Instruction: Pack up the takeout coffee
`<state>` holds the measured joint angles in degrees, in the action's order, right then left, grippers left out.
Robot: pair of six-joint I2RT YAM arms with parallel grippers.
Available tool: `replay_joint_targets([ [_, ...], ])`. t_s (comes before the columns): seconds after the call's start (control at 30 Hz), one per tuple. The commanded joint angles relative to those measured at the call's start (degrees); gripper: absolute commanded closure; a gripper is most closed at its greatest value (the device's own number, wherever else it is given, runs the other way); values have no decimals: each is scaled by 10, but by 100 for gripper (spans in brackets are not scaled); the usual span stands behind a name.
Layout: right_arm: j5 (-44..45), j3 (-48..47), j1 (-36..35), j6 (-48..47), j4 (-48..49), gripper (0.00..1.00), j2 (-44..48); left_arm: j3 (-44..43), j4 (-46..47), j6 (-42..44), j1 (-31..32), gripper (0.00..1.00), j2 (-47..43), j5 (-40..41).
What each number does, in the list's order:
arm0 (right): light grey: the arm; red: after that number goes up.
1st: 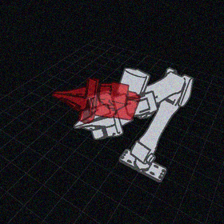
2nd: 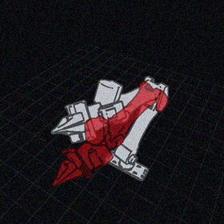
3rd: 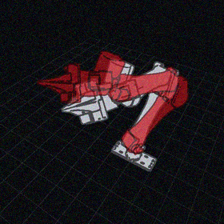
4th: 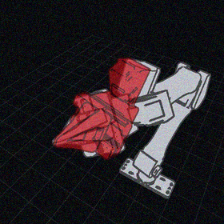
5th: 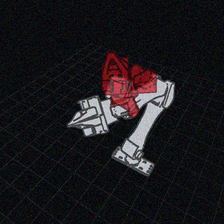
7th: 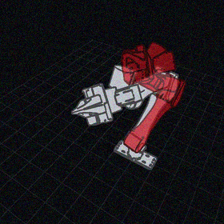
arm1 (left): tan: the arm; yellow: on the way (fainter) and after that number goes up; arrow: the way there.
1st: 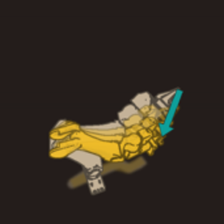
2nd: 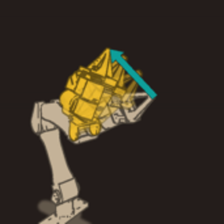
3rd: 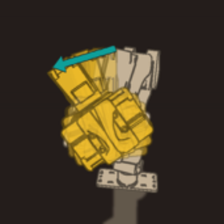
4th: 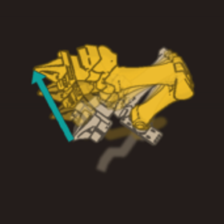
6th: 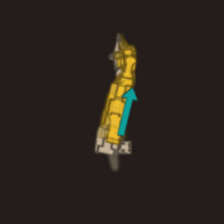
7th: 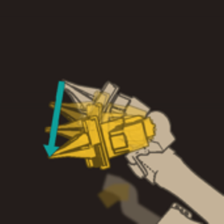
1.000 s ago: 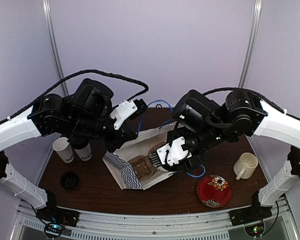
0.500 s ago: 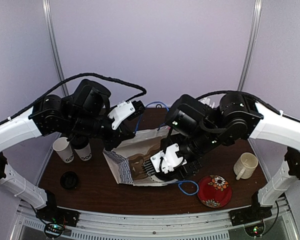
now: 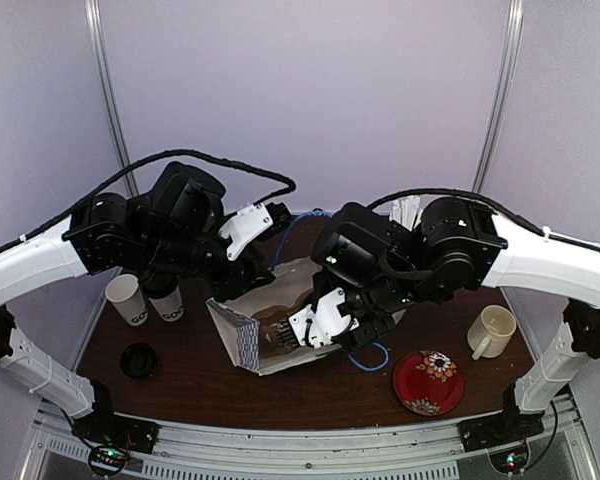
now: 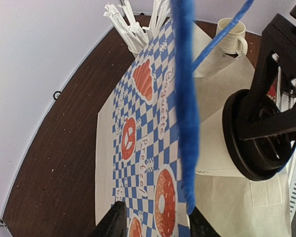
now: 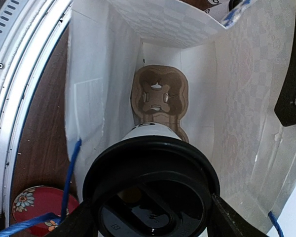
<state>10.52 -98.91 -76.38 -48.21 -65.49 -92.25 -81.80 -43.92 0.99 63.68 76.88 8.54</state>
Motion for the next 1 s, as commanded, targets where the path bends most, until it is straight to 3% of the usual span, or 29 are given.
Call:
replay_joint_targets([
  [0.0,79,21,-2,-21,31,44,6,6,32,-8,-3,60,-13,-12],
  [0.37,153,108,-1,-60,112,45,5,11,48,-28,-4,60,-12,-36],
  [0.97,134,155,50,-79,195,45,-5,9,56,-28,-4,59,-11,-62],
])
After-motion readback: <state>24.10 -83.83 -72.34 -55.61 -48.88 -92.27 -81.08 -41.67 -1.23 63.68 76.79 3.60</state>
